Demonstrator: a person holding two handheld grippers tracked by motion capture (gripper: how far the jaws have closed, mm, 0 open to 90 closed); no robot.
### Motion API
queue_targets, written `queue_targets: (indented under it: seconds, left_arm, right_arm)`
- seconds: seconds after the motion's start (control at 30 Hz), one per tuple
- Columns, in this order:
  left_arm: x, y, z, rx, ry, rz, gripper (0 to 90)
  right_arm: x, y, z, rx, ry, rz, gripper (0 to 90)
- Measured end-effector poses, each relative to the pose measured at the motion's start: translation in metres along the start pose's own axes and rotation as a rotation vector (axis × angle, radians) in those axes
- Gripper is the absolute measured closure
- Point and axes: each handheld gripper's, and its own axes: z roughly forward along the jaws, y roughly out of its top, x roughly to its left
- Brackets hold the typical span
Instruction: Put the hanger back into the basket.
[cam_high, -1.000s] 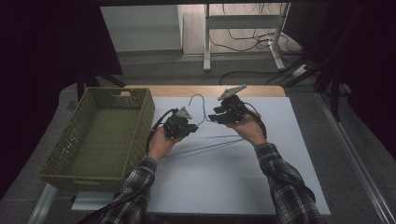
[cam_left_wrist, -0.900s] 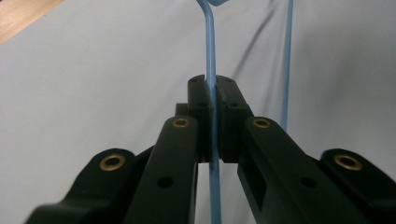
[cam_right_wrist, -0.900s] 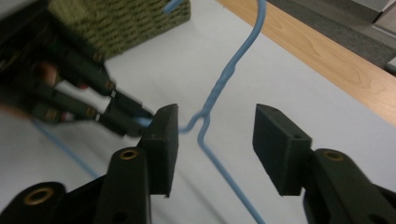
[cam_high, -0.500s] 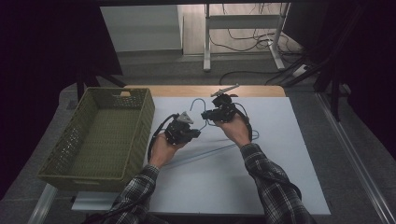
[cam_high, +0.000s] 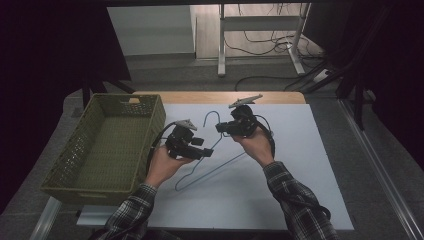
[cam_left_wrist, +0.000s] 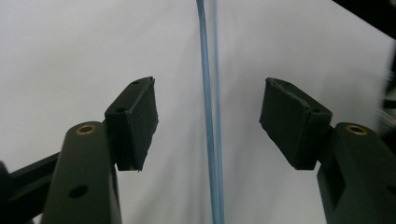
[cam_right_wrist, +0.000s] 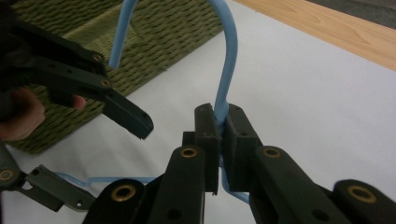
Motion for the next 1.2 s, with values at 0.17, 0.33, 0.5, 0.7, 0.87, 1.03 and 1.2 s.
queue_targets:
  seconds: [0.17, 0.33, 0.5, 0.7, 0.87, 1.03, 1.2]
  left_arm:
    - [-0.011, -0.005, -0.005, 0.033, -0.043, 0.016, 46.6]
    - [-0.015, -0.006, -0.007, 0.042, -0.112, -0.011, 60.2]
    - [-0.018, -0.007, -0.005, 0.075, -0.176, -0.034, 70.3]
    - [-0.02, -0.009, -0.001, 0.108, -0.214, -0.061, 84.4]
    - [-0.019, -0.013, -0.003, 0.1, -0.197, -0.086, 87.5]
    - [-0.018, -0.014, -0.007, 0.086, -0.195, -0.107, 87.8]
    - [-0.019, -0.013, -0.017, 0.071, -0.183, -0.116, 87.8]
  right_arm:
    - [0.018, -0.005, -0.015, -0.021, 0.036, -0.015, 85.6]
    - [0.036, -0.014, -0.021, -0.019, 0.054, -0.051, 85.6]
    - [0.047, -0.02, -0.024, -0.024, 0.072, -0.059, 85.6]
    - [0.054, -0.024, -0.026, -0.041, 0.081, -0.068, 85.5]
    - [0.057, -0.027, -0.025, -0.051, 0.071, -0.086, 84.9]
    - [0.059, -0.027, -0.027, -0.062, 0.062, -0.084, 71.0]
    - [0.063, -0.029, -0.04, -0.082, 0.045, -0.108, 58.2]
